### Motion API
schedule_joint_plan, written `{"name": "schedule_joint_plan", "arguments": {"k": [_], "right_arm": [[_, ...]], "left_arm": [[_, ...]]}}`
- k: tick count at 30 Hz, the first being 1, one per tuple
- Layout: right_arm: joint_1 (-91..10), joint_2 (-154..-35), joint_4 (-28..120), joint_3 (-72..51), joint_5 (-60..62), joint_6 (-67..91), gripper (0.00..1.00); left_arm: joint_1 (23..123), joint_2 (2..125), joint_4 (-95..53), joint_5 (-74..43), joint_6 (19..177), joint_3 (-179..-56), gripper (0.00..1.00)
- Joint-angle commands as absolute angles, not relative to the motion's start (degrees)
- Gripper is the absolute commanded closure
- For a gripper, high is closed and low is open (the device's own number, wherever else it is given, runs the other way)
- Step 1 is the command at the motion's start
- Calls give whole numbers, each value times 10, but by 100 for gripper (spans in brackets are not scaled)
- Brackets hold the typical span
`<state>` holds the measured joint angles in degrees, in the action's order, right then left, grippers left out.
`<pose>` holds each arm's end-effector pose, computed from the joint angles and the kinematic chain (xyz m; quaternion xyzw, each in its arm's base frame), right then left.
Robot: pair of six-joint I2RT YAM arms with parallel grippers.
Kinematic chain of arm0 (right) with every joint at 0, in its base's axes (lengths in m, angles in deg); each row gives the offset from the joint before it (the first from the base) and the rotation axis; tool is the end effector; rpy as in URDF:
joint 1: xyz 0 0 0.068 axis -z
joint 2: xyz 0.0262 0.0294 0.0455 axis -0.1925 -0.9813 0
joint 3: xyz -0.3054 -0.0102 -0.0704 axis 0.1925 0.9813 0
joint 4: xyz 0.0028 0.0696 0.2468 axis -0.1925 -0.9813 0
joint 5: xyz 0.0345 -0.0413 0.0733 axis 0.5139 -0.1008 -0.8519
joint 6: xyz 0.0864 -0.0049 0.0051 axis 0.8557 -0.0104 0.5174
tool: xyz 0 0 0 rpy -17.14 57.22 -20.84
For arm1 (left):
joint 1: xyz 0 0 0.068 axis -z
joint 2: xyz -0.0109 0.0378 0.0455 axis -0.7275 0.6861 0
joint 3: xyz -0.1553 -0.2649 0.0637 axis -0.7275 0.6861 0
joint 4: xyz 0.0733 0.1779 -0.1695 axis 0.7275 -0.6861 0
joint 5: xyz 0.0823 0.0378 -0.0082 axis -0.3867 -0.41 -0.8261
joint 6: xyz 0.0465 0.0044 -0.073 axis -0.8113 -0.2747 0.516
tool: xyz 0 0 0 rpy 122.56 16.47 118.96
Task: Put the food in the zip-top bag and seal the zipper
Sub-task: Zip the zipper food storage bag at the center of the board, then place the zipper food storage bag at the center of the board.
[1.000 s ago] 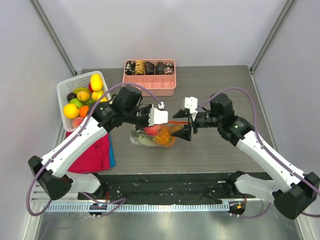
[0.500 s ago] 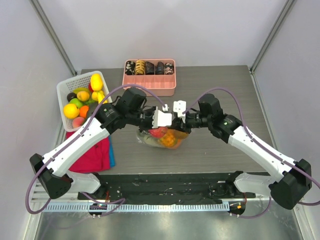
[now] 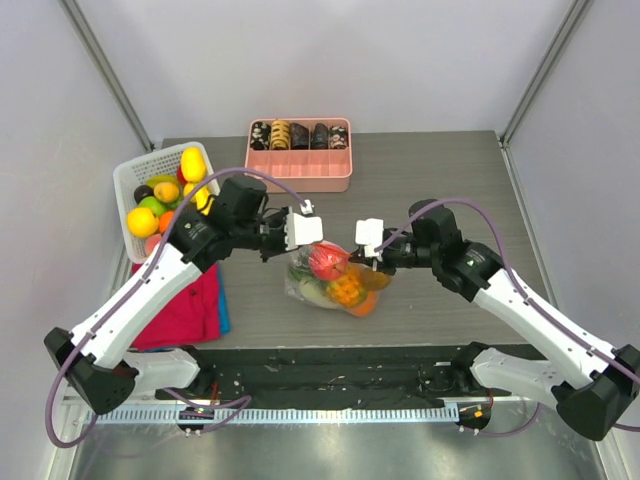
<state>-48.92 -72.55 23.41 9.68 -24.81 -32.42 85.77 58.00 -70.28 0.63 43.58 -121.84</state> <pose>0.1550 0.1741 0.3573 -0.6199 0.5533 0.2478 0.4982 0.1785 -0.1859 0.3938 0.6466 0.6158 -0.1796 0.4128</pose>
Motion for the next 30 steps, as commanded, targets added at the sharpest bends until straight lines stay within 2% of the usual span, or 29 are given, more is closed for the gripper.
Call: {"name": "schedule_joint_plan", "arguments": {"k": [1, 5, 7, 8, 10, 12, 13, 14, 17, 22, 30], "right_arm": [[-484, -684, 205, 110, -229, -331, 99], [-481, -671, 201, 118, -219, -324, 99], [-479, -670, 197, 118, -214, -324, 99], [-478, -670, 198, 116, -213, -324, 99], [-474, -674, 197, 111, -211, -328, 99], [-465, -678, 196, 106, -209, -343, 99], [-461, -686, 196, 97, -209, -348, 99], [-455, -693, 197, 92, -213, -358, 99], [-423, -724, 197, 58, -234, -365, 99], [-383, -784, 202, -21, -257, -423, 99], [-379, -896, 237, -102, -266, -468, 99]], "left_arm": [[817, 544, -746, -32, 421, -1201, 100], [803, 529, -746, -38, 414, -1181, 100], [802, 528, -741, -40, 420, -1177, 96], [802, 529, -739, -42, 433, -1177, 90], [801, 531, -733, -49, 446, -1180, 86], [800, 536, -725, -60, 469, -1181, 77], [796, 539, -719, -73, 478, -1181, 70], [792, 542, -706, -80, 499, -1182, 54], [752, 547, -680, -72, 555, -1201, 30], [700, 563, -678, -34, 666, -1244, 23], [685, 547, -659, -48, 713, -1211, 22]]}}
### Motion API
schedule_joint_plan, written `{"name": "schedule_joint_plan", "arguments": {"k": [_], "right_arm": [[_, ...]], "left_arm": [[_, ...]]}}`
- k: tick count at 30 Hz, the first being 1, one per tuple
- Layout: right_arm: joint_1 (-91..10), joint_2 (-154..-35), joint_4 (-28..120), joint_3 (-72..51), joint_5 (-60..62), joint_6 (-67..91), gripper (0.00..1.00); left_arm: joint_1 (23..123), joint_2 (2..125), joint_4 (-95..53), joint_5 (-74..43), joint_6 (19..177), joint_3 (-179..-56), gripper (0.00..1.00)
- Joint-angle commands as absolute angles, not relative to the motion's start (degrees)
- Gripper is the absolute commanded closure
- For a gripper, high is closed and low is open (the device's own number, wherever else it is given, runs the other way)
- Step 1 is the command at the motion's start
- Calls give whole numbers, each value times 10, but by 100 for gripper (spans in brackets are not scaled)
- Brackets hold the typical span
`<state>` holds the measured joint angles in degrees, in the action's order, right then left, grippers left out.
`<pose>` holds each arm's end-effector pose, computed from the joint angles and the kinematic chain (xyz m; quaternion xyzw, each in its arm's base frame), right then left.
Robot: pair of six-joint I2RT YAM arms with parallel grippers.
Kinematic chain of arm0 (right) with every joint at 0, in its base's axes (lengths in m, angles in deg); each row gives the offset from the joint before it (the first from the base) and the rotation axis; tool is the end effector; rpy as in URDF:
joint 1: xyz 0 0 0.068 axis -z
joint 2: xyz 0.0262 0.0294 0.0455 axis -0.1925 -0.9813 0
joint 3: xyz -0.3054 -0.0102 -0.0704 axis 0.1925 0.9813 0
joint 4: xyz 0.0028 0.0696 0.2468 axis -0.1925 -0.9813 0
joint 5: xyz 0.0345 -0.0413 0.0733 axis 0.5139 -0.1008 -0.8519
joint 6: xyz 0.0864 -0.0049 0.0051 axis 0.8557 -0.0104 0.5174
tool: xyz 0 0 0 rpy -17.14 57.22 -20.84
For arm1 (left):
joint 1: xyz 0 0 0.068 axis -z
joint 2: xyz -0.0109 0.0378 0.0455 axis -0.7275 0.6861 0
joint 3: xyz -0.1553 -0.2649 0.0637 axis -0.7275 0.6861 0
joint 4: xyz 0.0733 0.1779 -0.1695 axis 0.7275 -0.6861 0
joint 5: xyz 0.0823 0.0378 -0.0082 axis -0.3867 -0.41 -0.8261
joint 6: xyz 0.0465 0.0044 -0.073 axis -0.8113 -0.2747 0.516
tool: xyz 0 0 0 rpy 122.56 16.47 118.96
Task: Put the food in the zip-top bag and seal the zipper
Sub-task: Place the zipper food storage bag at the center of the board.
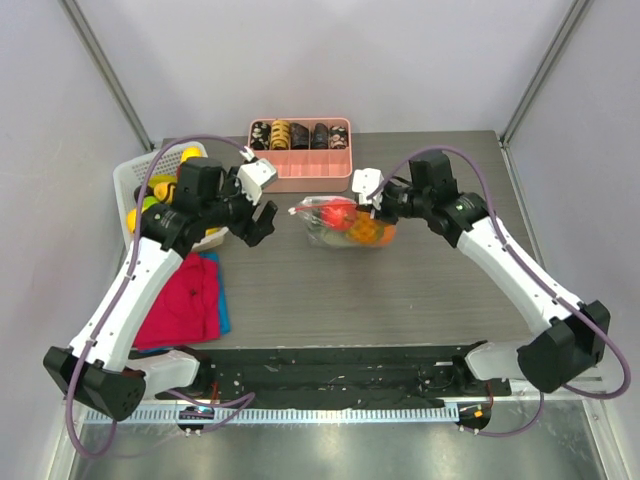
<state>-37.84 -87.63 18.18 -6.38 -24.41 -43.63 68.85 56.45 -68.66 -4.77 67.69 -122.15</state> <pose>0.2467 0.1714 0.3840 -0.6234 0.5742 0.1551 0.5076 0.2246 -0.1185 0.4035 0.3743 0.8039 -0.1620 0.4329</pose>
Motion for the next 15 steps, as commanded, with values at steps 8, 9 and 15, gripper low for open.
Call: {"name": "schedule_joint_plan", "arguments": {"k": [8, 9, 15], "right_arm": [[-459, -815, 252, 123, -284, -488, 99], [-490, -806, 259, 146, -280, -478, 99], [-536, -812, 350, 263, -235, -383, 99]], "left_arm": [[684, 509, -668, -93, 705, -1168, 0], [684, 510, -673, -96, 709, -1167, 0], [685, 514, -710, -110, 761, -1144, 0]]}}
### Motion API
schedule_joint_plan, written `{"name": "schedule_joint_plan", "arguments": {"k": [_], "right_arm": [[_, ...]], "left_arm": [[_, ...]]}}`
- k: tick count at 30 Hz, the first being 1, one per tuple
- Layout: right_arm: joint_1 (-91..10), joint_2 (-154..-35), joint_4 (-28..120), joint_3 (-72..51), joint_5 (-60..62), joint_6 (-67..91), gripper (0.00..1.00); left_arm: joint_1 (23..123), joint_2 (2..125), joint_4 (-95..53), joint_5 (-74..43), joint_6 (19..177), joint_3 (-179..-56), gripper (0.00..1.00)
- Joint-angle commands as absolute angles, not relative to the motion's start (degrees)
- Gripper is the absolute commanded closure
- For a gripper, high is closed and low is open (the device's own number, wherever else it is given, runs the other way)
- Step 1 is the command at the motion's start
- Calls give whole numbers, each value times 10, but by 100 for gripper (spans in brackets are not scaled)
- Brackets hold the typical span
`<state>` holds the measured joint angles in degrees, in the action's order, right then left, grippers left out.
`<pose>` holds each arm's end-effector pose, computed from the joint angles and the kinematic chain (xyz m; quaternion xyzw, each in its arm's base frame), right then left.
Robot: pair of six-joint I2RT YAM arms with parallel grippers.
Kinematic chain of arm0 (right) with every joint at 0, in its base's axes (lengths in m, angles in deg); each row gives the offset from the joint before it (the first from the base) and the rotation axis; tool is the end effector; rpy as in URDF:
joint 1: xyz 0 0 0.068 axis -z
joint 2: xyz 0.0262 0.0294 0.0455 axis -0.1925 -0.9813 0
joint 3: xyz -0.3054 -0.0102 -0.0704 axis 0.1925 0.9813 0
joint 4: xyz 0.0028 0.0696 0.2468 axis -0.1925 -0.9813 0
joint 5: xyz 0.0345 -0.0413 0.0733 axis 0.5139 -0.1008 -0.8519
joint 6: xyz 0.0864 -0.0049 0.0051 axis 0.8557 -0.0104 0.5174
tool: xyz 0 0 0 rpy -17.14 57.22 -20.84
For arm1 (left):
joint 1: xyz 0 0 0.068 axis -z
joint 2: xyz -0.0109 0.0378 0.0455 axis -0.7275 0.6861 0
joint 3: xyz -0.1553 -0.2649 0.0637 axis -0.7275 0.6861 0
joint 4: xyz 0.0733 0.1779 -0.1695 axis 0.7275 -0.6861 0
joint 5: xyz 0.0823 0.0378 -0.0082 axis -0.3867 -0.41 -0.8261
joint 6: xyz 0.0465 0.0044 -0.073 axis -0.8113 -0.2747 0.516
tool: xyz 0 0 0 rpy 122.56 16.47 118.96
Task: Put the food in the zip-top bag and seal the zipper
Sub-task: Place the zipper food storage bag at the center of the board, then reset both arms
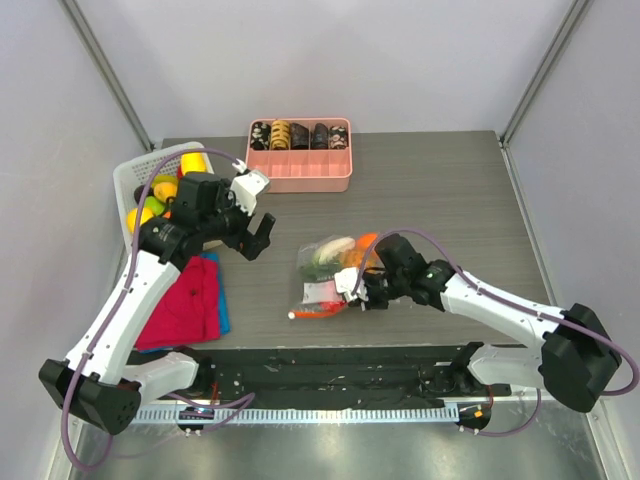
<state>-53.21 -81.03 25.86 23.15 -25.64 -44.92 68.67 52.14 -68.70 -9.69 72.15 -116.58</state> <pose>0.1489 0.1932 0.2466 -0.7162 0.5358 0.2502 0.3707 0.2091 -0.1046 0.3854 0.3255 0.8345 -0.1402 0.4219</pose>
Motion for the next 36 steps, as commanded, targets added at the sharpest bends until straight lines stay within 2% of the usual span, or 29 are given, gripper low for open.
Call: {"name": "schedule_joint_plan", "arguments": {"k": [1, 3, 4, 5, 8, 11, 18, 21, 24, 28, 36], "right_arm": [[-536, -818, 366, 269, -234, -376, 99], [-536, -811, 385, 294, -232, -372, 98], [-536, -806, 383, 299, -231, -376, 94], [-537, -803, 370, 298, -231, -377, 70], [-542, -798, 287, 255, -246, -351, 36], [-543, -751, 257, 224, -243, -286, 24], [-523, -646, 244, 140, -113, -94, 10], [-482, -618, 235, 127, -50, -6, 7], [-425, -586, 233, 132, -49, 74, 7], [-337, -530, 231, 158, -46, 137, 7], [-273, -447, 183, 198, -8, 177, 7]], "left_arm": [[684, 512, -711, -112, 766, -1138, 0], [681, 501, -712, -111, 781, -1122, 0], [679, 499, -713, -110, 783, -1119, 0], [675, 494, -713, -107, 789, -1115, 0], [649, 491, -723, -89, 805, -1115, 0], [628, 494, -744, -65, 813, -1126, 0], [569, 539, -823, -1, 843, -1206, 0], [529, 564, -843, 21, 880, -1257, 0], [494, 576, -844, 72, 916, -1287, 0], [488, 565, -835, 49, 924, -1267, 0], [488, 526, -843, 43, 922, -1185, 0]]}}
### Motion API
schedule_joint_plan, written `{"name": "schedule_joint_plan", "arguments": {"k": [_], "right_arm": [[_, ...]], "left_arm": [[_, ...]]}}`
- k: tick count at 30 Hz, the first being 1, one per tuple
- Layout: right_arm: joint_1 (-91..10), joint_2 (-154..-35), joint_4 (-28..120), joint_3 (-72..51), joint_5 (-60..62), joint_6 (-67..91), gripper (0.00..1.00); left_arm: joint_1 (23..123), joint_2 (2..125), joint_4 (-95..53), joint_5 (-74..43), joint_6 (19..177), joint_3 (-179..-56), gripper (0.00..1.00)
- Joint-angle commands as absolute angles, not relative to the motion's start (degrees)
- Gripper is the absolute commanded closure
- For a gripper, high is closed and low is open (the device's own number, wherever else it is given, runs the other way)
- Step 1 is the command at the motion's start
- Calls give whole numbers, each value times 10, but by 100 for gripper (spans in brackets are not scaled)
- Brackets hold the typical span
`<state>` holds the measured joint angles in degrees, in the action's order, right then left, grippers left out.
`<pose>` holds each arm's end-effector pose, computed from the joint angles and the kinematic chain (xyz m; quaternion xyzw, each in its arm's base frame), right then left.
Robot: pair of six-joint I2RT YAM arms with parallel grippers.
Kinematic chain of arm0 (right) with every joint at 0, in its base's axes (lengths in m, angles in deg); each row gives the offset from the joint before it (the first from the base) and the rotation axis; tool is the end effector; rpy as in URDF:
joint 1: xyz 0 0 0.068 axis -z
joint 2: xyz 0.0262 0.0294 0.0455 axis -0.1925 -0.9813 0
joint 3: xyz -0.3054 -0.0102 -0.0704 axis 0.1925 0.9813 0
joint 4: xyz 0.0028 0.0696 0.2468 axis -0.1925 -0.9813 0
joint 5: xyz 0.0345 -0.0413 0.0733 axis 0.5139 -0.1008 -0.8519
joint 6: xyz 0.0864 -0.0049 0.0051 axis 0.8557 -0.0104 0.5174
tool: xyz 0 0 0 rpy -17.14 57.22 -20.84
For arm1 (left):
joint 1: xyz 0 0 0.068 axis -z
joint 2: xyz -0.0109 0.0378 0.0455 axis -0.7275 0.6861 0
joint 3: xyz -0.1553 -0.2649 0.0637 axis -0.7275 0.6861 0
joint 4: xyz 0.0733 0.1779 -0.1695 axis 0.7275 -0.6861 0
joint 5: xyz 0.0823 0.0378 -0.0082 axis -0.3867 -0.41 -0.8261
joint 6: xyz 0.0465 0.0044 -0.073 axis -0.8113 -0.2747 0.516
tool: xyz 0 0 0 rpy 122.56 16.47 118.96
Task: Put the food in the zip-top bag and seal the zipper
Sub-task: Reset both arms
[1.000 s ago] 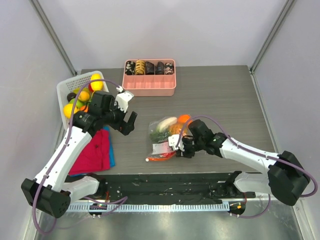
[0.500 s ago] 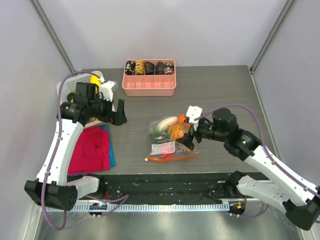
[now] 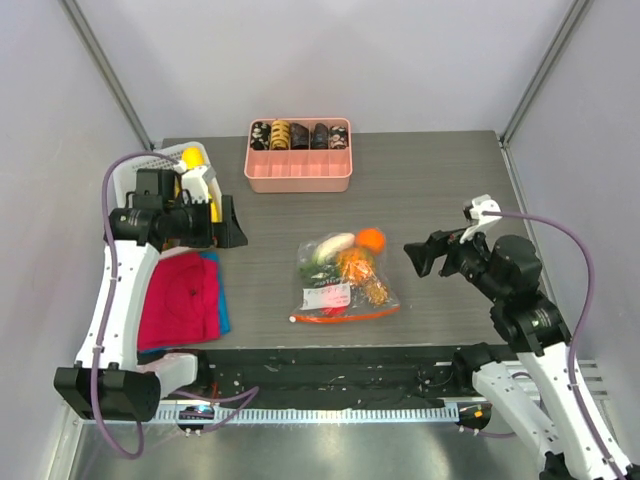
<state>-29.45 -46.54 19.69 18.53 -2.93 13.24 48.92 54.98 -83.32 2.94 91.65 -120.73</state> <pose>0.1167 0.0553 0.3593 -0.1344 0.7737 0.2184 0.5793 0.2153 -0.0429 0.3773 0.0479 0.9215 -0.2391 0.3022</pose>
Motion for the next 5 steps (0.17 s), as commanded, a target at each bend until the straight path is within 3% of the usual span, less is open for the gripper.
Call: {"name": "schedule_joint_plan", "arguments": {"k": [1, 5], "right_arm": [[-267, -442, 183, 203, -10, 185, 7], [-247, -430, 184, 215, -12, 200, 7]], "left_arm": [[488, 522, -844, 40, 923, -1181, 0], [488, 524, -850, 22, 927, -1189, 0]]}}
